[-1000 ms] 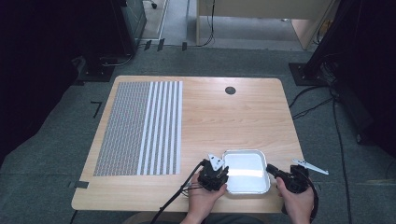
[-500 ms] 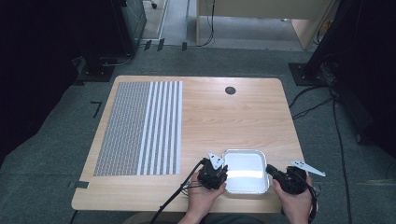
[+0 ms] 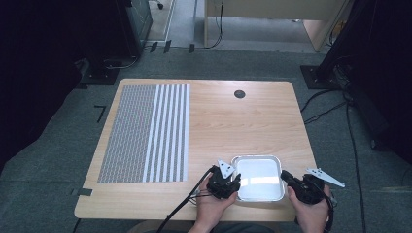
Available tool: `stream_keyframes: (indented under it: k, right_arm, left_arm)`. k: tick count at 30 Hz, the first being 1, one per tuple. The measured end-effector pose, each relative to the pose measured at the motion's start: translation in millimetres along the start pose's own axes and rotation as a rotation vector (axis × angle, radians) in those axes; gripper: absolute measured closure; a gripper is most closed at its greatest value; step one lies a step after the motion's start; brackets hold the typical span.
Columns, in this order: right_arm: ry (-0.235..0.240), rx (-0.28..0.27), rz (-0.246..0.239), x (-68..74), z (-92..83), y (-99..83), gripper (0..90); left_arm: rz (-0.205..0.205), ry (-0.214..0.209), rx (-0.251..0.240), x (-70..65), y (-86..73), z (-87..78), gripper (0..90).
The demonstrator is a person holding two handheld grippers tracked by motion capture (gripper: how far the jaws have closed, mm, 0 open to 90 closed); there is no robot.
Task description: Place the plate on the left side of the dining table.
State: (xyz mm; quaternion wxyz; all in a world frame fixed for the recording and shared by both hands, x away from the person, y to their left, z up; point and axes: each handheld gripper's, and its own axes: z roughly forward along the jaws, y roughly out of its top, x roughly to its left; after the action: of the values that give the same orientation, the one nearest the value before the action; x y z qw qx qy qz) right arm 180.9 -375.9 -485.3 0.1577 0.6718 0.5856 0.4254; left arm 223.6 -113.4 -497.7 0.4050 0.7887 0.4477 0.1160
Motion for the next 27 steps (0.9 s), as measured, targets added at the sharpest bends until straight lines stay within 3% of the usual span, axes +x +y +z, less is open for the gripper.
stream_keyframes:
  k: [3, 5, 7, 10, 13, 16, 17, 27]
  right_arm:
    - [-0.012, 0.003, -0.03, 3.2, 3.7, -1.2, 78.8]
    - [-0.02, 0.019, -0.039, 7.0, 8.8, -2.6, 78.0]
    - [-0.051, 0.029, -0.045, 8.4, 12.4, -3.9, 84.7]
    - [-0.053, 0.031, 0.042, 6.8, 14.8, -3.0, 88.1]
    - [-0.082, 0.015, 0.062, 9.3, 15.2, -3.8, 89.9]
    - [-0.081, 0.013, 0.085, 9.5, 15.2, -5.0, 90.0]
    - [-0.079, 0.005, 0.129, 7.6, 13.6, -6.0, 90.0]
    - [-0.072, -0.045, 0.162, 9.0, 2.7, -4.0, 90.0]
  left_arm:
    - [0.007, 0.005, -0.002, -2.1, -1.1, 0.4, 61.2]
    - [0.011, 0.01, -0.003, -3.0, -1.4, 0.5, 61.1]
    - [0.009, 0.015, -0.005, -3.4, -1.8, 1.1, 61.2]
    - [0.009, 0.016, -0.001, -3.8, -2.1, 1.6, 61.0]
    - [0.009, 0.012, -0.005, -5.1, -2.6, 1.5, 59.9]
    - [0.004, 0.008, -0.008, -5.1, -2.4, 1.5, 58.5]
    - [-0.005, 0.0, -0.016, -5.0, -1.9, 0.6, 58.5]
    - [-0.017, -0.04, -0.064, -6.3, 1.6, -7.7, 61.3]
